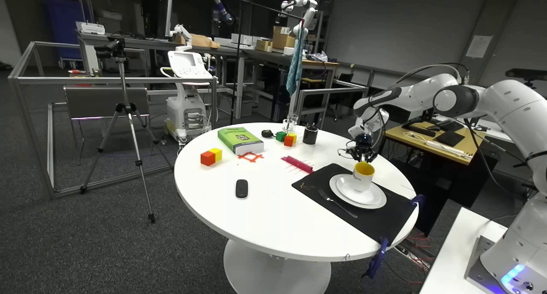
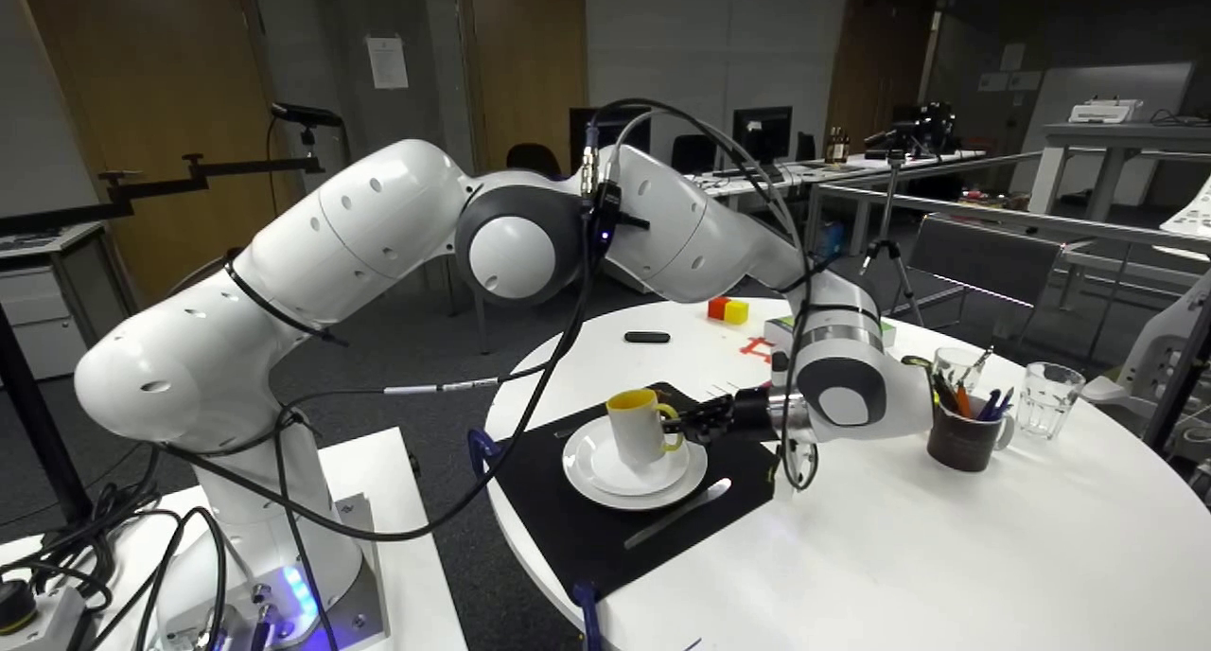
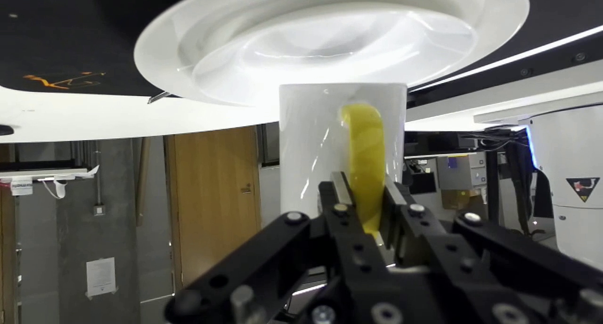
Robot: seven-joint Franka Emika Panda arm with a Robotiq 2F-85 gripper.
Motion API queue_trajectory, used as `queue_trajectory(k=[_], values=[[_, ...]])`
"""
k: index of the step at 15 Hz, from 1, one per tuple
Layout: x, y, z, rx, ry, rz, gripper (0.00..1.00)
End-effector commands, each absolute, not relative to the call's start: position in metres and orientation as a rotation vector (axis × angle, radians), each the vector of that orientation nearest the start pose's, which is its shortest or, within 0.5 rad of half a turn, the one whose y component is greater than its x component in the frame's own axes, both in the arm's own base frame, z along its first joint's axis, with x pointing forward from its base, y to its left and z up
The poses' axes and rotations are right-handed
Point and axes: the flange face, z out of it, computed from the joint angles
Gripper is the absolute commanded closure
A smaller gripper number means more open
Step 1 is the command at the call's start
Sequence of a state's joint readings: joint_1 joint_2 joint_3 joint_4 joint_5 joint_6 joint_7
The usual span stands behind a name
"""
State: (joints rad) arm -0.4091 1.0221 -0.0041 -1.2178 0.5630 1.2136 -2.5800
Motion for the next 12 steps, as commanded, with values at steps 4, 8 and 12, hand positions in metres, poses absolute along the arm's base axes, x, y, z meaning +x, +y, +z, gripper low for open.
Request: queue_trajectory(k=[4, 8, 12], values=[[0.614, -0.181, 0.151, -0.951, -1.775, -0.657, 0.95], [0.615, -0.173, 0.150, -0.900, -1.781, -0.666, 0.95], [0.610, -0.175, 0.148, -0.858, -1.802, -0.612, 0.95]])
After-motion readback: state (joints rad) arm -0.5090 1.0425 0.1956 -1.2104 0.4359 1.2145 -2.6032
